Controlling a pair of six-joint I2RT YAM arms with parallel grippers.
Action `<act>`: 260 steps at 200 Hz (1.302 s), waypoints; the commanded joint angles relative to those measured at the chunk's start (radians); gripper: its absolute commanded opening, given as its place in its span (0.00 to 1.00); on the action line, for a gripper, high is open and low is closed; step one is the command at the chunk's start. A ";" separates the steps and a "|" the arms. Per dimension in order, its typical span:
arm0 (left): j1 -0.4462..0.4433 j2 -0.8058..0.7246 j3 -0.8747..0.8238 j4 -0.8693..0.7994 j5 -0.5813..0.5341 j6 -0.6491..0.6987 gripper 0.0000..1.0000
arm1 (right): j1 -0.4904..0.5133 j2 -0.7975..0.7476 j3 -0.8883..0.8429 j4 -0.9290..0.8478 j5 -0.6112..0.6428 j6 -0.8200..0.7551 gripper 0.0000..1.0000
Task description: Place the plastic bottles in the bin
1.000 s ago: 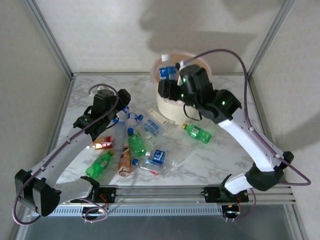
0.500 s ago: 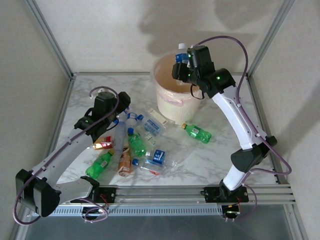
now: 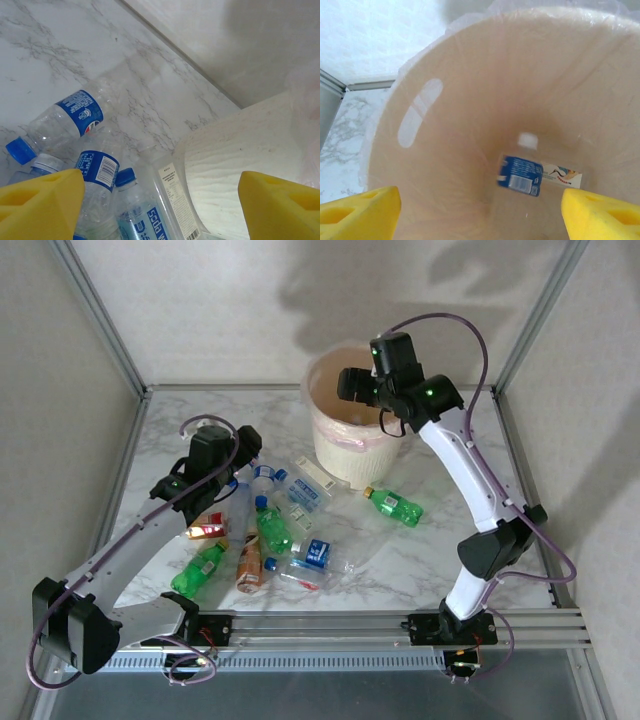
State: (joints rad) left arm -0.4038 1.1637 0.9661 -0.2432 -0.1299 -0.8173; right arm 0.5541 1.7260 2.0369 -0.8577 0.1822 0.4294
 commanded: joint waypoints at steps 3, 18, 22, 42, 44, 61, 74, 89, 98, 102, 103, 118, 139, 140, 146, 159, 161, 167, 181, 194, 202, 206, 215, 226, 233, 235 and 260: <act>0.010 -0.026 -0.003 0.013 0.000 -0.016 0.80 | -0.006 -0.064 0.032 -0.013 0.021 -0.012 0.85; 0.010 -0.024 0.006 0.012 -0.004 -0.013 0.80 | -0.006 -0.108 0.004 -0.018 0.037 -0.014 0.86; 0.010 -0.025 0.009 0.012 -0.004 -0.012 0.80 | -0.006 -0.126 -0.009 -0.017 0.041 -0.014 0.86; 0.010 -0.022 0.017 0.014 -0.005 -0.012 0.80 | -0.006 -0.230 -0.121 0.003 0.050 -0.009 0.89; 0.010 -0.022 0.017 0.013 -0.005 -0.012 0.80 | -0.006 -0.243 -0.137 0.006 0.051 -0.009 0.90; 0.010 -0.018 0.019 0.017 -0.002 -0.016 0.80 | -0.006 -0.357 -0.298 0.043 0.065 -0.003 0.92; 0.010 -0.016 0.019 0.020 0.004 -0.019 0.80 | -0.006 -0.444 -0.432 0.063 0.072 0.007 0.94; 0.010 -0.016 0.017 0.021 0.004 -0.018 0.80 | -0.006 -0.539 -0.578 0.082 0.067 0.026 0.96; 0.010 -0.014 0.017 0.022 0.003 -0.017 0.80 | -0.006 -0.588 -0.662 0.091 0.060 0.043 0.97; 0.010 -0.013 0.017 0.022 0.003 -0.016 0.80 | -0.006 -0.608 -0.693 0.096 0.057 0.049 0.98; 0.010 -0.012 0.017 0.021 0.002 -0.016 0.80 | -0.006 -0.613 -0.705 0.097 0.056 0.051 0.99; 0.011 -0.005 0.020 0.023 0.003 -0.015 0.80 | -0.006 -0.673 -0.863 0.134 0.005 0.059 0.99; 0.011 0.005 0.025 0.027 0.006 -0.015 0.80 | -0.006 -0.680 -1.018 0.165 -0.021 0.070 0.99; 0.011 0.006 0.025 0.028 0.006 -0.015 0.80 | -0.006 -0.679 -1.025 0.167 -0.021 0.070 0.99; 0.011 0.008 0.025 0.030 0.008 -0.016 0.80 | -0.006 -0.672 -1.060 0.178 -0.018 0.071 0.99; 0.012 0.011 0.026 0.030 0.010 -0.017 0.80 | -0.007 -0.651 -1.110 0.191 0.012 0.081 0.99; 0.012 0.011 0.026 0.029 0.010 -0.018 0.80 | -0.006 -0.650 -1.116 0.196 0.017 0.082 0.99; 0.012 0.012 0.026 0.028 0.010 -0.018 0.80 | -0.007 -0.643 -1.133 0.208 0.029 0.083 0.99; 0.011 0.013 0.026 0.025 0.009 -0.016 0.80 | -0.008 -0.631 -1.158 0.239 0.047 0.089 0.99; 0.011 0.015 0.026 0.022 0.009 -0.015 0.80 | -0.010 -0.606 -1.162 0.253 0.065 0.096 0.99; 0.011 0.014 0.025 0.022 0.009 -0.017 0.80 | -0.012 -0.584 -1.163 0.257 0.075 0.101 0.99; 0.012 0.015 0.025 0.024 0.010 -0.016 0.80 | -0.014 -0.573 -1.163 0.260 0.078 0.101 0.99; 0.011 0.014 0.023 0.025 0.010 -0.019 0.80 | -0.015 -0.548 -1.167 0.266 0.091 0.106 0.99; 0.011 0.013 0.020 0.025 0.010 -0.019 0.80 | -0.024 -0.527 -1.179 0.283 0.102 0.116 0.99; 0.011 0.014 0.019 0.025 0.010 -0.019 0.80 | -0.032 -0.517 -1.189 0.302 0.096 0.120 0.99; 0.011 0.014 0.019 0.023 0.010 -0.019 0.80 | -0.034 -0.515 -1.191 0.307 0.094 0.121 0.99; 0.013 0.022 0.020 0.018 0.011 -0.020 0.80 | -0.059 -0.494 -1.219 0.367 0.091 0.129 0.99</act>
State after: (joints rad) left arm -0.4030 1.1751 0.9676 -0.2340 -0.1265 -0.8280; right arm 0.5186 1.2179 0.8509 -0.5640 0.2436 0.5343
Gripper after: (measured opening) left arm 0.801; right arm 0.987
